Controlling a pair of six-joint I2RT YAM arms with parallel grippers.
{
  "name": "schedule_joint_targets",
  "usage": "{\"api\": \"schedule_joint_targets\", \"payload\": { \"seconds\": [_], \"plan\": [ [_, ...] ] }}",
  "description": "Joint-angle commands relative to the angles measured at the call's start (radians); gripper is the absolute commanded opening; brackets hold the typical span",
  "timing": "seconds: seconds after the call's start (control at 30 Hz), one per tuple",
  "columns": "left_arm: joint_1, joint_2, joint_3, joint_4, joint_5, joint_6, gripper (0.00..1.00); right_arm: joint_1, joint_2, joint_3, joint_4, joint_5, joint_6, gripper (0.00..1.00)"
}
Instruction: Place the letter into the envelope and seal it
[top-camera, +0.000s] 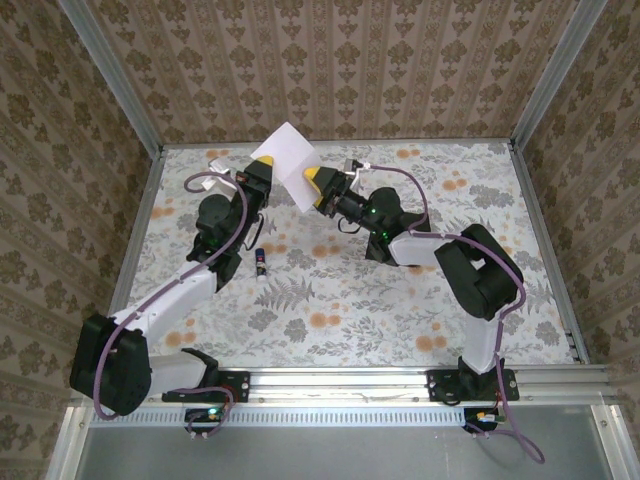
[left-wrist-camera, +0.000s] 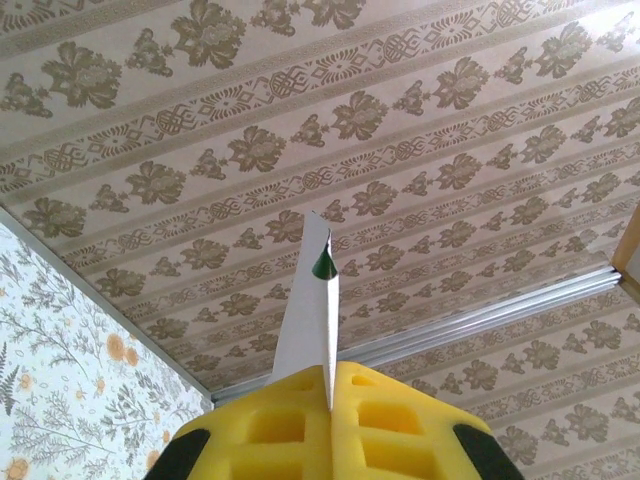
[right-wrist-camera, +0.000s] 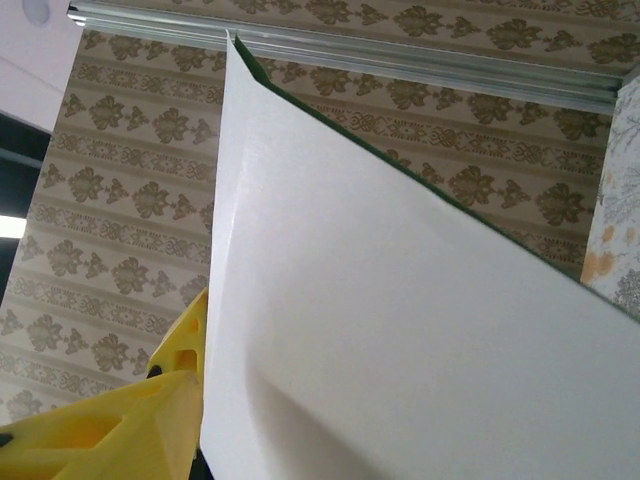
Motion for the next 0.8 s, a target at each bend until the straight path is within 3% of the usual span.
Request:
{"api": "schedule_joint_targets", "payload": {
  "seconds": [0.0, 0.17, 0.6, 0.77],
  "plan": [
    [0.014, -0.033, -0.015, -0.003, 0.002, 0.030, 0.00, -0.009, -0.055, -0.019, 0.051, 0.031, -0.018, 0.62],
    [0.019, -0.024, -0.016, -0.005, 0.012, 0.030, 0.00, -0.012, -0.065, -0.026, 0.050, 0.034, -0.018, 0.45],
    [0.021, -0.020, -0.012, -0.059, 0.023, 0.093, 0.00, -0.033, -0.092, -0.049, 0.047, 0.038, -0.018, 0.18],
    [0.024, -0.023, -0.013, -0.087, 0.030, 0.122, 0.00, -0.041, -0.112, -0.056, 0.041, 0.035, -0.030, 0.00]
  ]
}}
